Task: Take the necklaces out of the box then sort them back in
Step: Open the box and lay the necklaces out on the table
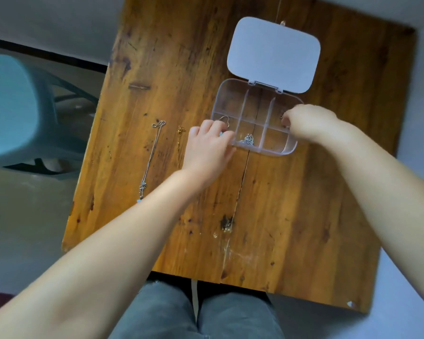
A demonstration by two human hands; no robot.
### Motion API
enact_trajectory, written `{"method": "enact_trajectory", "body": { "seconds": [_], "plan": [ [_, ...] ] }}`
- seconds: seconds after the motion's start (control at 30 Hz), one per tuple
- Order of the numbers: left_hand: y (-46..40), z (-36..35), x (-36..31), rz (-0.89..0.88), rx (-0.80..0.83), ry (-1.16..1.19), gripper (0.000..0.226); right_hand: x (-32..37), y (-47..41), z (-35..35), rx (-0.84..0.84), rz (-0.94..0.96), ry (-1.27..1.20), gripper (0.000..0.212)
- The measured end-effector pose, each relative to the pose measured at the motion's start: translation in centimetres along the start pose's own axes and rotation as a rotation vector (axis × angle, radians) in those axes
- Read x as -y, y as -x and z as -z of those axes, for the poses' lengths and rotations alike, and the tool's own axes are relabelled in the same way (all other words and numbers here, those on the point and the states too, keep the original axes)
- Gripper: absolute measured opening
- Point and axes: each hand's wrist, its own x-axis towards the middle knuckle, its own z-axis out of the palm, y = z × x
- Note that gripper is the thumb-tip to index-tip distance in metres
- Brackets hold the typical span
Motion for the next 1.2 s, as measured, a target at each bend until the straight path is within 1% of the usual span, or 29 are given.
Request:
{"method": "enact_trajectory", "body": {
  "seconds": [0.07,0.2,0.33,0.4,0.43,0.5,0.57,0.6,0.63,0.67,0.7,0.77,0.8,0.83,0.9,0.97,1.03,1.1,1.17,1.2],
  "plan": [
    [-0.8,-0.1,0.2,-0.014,0.015,-0.016,0.025,-0.5,-0.5,-0.5,-0.004,0.041,0.011,0.029],
    [-1.3,-0.2,0.3,-0.024,-0.001,-0.009,0.025,-1.0,-0.8,-1.3,-0.016,0.102,-0.071,0.018],
    [-1.2,-0.1,0.2,-0.007,-0.003,0.007,0.024,-1.1,-0.2,-1.5,-0.118,0.126,-0.155,0.015],
    [-1.3,0.0,0.1,-0.004,0.013,0.009,0.024,-1.5,0.8,-1.1,-0.212,0.139,-0.236,0.016],
    [-1.3,0.1,0.0,-0.003,0.025,0.0,0.024,-1.7,1.6,-0.8,-0.264,0.142,-0.314,0.015],
    [-1.2,0.3,-0.2,-0.008,0.03,-0.025,0.027,-2.1,3.8,0.2,-0.311,0.133,-0.611,0.014],
    [-1.3,1.1,-1.2,-0.067,-0.017,0.034,0.039,-2.0,6.3,1.3,-0.255,0.176,-0.995,0.013],
    [-1.4,1.7,-1.9,-0.109,-0.016,0.137,0.047,-1.6,7.6,1.7,-0.202,0.208,-1.154,0.012],
    [-1.5,2.5,-2.8,-0.151,0.015,0.279,0.052,-1.1,8.7,2.0,-0.151,0.24,-1.287,0.012],
    [-1.6,3.1,-3.7,-0.183,0.073,0.432,0.053,-0.6,9.5,2.1,-0.109,0.271,-1.397,0.011],
    [-1.6,3.9,-4.5,-0.204,0.14,0.569,0.047,-0.2,10.2,2.2,-0.075,0.297,-1.486,0.01],
    [-1.3,5.0,-5.3,-0.198,0.234,0.75,0.019,0.5,11.3,2.3,-0.026,0.324,-1.619,0.011],
    [-1.1,5.4,-5.1,-0.163,0.271,0.802,0.019,0.7,11.7,2.3,-0.019,0.331,-1.665,0.011],
    [-0.7,5.6,-4.6,-0.127,0.308,0.826,0.027,0.8,12.1,2.1,-0.026,0.326,-1.691,0.011],
    [0.1,5.8,-2.8,-0.062,0.37,0.841,0.036,0.9,12.7,1.4,-0.057,0.284,-1.71,0.013],
    [0.9,5.9,-0.5,-0.003,0.396,0.865,0.041,1.2,13.3,0.0,-0.078,0.219,-1.744,0.014],
    [1.2,5.9,1.6,0.068,0.438,0.905,0.04,2.3,13.9,-1.7,-0.089,0.141,-1.808,0.011],
    [1.0,5.6,3.3,0.143,0.493,0.912,0.039,4.2,14.4,-3.5,-0.107,0.035,-1.905,0.015],
    [0.6,5.1,4.6,0.183,0.552,0.814,0.04,6.6,14.8,-5.2,-0.144,-0.12,-1.97,0.023],
    [0.3,4.8,5.1,0.17,0.578,0.727,0.04,7.8,15.0,-6.1,-0.164,-0.209,-1.987,0.026]
  ]
}}
